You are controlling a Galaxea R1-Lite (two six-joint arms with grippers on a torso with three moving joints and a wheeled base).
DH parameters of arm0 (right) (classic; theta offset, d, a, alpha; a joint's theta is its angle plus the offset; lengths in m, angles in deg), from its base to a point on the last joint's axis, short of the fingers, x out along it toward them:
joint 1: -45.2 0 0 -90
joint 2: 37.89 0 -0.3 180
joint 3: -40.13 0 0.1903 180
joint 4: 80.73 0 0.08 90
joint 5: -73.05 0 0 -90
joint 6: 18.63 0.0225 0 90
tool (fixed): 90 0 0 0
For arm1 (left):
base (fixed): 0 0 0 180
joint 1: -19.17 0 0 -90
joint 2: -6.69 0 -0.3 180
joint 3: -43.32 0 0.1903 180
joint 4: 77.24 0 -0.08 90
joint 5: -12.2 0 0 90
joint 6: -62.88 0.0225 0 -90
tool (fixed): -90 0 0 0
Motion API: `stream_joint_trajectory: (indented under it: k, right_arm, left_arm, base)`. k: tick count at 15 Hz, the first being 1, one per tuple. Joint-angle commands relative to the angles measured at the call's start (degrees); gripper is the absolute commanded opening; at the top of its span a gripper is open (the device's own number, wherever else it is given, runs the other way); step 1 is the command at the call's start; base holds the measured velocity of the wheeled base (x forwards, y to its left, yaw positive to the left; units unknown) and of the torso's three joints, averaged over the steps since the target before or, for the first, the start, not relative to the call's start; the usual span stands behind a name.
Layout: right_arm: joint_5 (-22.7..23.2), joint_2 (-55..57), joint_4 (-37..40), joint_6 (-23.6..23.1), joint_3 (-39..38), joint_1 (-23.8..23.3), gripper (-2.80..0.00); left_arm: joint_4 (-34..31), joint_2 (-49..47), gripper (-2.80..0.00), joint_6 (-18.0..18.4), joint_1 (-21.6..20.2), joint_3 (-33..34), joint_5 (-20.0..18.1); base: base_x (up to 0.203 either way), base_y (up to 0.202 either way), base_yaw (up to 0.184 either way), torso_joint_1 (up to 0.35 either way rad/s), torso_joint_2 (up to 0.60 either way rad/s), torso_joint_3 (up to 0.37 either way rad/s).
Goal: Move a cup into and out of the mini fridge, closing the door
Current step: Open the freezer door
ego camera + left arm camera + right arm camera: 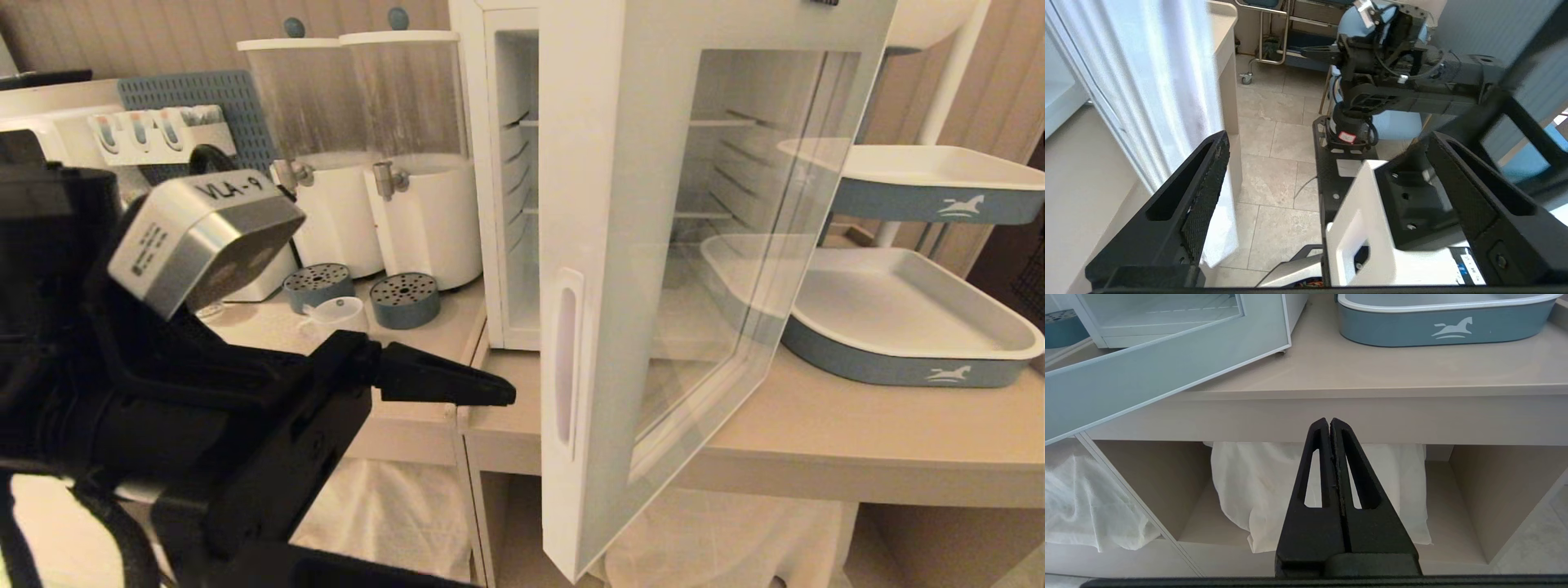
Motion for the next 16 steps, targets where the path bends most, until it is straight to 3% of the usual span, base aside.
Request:
stream_joint_trajectory:
  k: [1, 16]
  right_arm:
    - [0.0, 0.1, -0.1, 0.0, 0.0, 0.0, -2.8]
    - [0.0, 0.1, -0.1, 0.0, 0.0, 0.0, -2.8]
  left_arm:
    - [0.1, -2.8, 0.0, 0.0, 0.4, -1.0, -0.3]
    - [0.4, -8.6, 0.0, 2.3, -2.4, -3.9, 0.1]
  base:
    - [0.0, 0.0, 0.0, 0.0, 0.0, 0.0]
    - [0.0, 0.0, 0.0, 0.0, 0.0, 0.0]
